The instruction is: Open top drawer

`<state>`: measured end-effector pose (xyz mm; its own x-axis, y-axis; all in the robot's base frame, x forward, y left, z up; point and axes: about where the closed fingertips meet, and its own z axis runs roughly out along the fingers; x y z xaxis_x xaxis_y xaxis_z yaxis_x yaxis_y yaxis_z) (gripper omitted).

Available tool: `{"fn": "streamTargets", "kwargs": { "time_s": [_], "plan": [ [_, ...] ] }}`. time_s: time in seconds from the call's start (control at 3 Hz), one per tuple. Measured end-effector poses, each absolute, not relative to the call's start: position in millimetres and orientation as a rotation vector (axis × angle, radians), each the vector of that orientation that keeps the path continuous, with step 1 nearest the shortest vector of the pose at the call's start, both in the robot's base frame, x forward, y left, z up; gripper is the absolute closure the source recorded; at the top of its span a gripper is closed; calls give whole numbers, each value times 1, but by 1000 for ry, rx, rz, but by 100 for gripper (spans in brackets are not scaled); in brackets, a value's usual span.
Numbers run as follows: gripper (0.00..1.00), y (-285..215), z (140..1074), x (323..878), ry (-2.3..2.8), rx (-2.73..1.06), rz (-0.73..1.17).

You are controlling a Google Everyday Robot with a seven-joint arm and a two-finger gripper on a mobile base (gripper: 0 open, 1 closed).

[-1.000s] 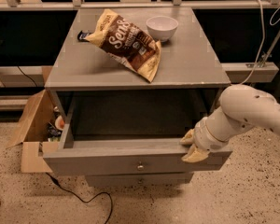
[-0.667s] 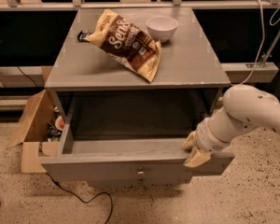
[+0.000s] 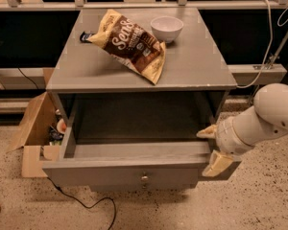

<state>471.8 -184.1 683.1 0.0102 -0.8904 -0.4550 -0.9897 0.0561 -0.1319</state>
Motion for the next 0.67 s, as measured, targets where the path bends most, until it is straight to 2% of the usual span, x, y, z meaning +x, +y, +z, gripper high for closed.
{"fn": "streamTargets", "kwargs": {
  "time_s": [0.67],
  "plan": [
    [0, -236, 794, 472, 1826, -1773, 133]
  ]
}}
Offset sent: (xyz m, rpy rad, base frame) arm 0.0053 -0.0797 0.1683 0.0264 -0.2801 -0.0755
